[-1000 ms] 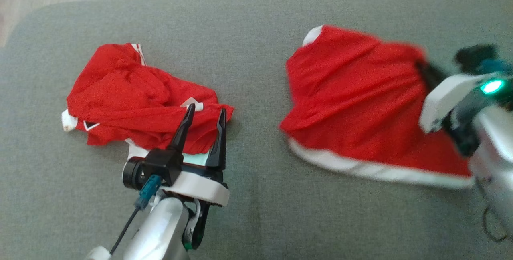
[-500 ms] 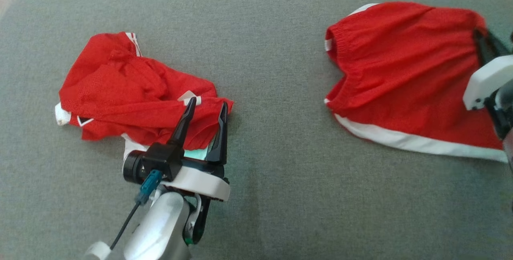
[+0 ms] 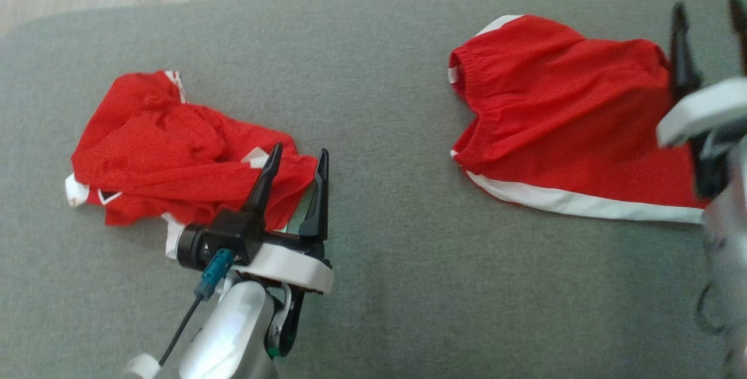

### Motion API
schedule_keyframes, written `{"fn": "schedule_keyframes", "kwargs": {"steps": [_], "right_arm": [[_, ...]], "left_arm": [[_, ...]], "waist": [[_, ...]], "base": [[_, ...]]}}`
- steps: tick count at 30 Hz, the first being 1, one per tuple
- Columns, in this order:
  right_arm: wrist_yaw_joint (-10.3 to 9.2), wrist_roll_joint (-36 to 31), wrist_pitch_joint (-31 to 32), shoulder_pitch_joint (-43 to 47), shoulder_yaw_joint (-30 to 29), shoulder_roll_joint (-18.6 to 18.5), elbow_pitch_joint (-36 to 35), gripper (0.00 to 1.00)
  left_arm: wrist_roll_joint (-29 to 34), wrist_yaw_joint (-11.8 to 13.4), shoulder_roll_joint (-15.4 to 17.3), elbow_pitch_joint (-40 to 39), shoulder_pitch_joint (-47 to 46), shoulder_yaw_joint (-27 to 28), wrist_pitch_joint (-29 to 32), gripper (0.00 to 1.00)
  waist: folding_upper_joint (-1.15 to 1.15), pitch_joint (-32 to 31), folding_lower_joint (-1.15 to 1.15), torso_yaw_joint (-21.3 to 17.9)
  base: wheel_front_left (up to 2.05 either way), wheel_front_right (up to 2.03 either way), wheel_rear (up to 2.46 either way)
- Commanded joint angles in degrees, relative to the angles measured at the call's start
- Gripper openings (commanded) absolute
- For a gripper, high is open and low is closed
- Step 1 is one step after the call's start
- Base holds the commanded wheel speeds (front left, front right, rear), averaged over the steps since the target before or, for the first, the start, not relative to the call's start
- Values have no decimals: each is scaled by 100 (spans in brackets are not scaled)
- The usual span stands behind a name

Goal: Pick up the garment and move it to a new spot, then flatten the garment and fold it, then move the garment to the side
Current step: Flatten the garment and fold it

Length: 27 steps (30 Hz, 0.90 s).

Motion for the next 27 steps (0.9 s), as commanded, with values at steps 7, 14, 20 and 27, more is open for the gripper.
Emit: {"fn": "schedule_keyframes", "kwargs": {"steps": [7,14,20,27], "right_arm": [[-4,-300,-61,1808,-396,932,-1876,100],[-4,-269,-62,3182,-534,1347,-2692,100],[-4,-11,-62,3299,-542,1365,-2670,100],[-4,-108,147,2987,-1084,1366,-1930,100]], "left_arm": [[-1,-9,13,-211,55,304,-54,100],[40,-46,13,-285,160,383,-54,100],[99,-85,13,-272,114,412,-54,100],[135,-114,13,-237,4,371,-54,100]], "waist": [[0,-266,0,-332],[0,-285,0,-605],[0,-202,0,-742],[0,-40,0,-698]], "base": [[0,0,0],[0,0,0],[0,0,0],[0,0,0]]}}
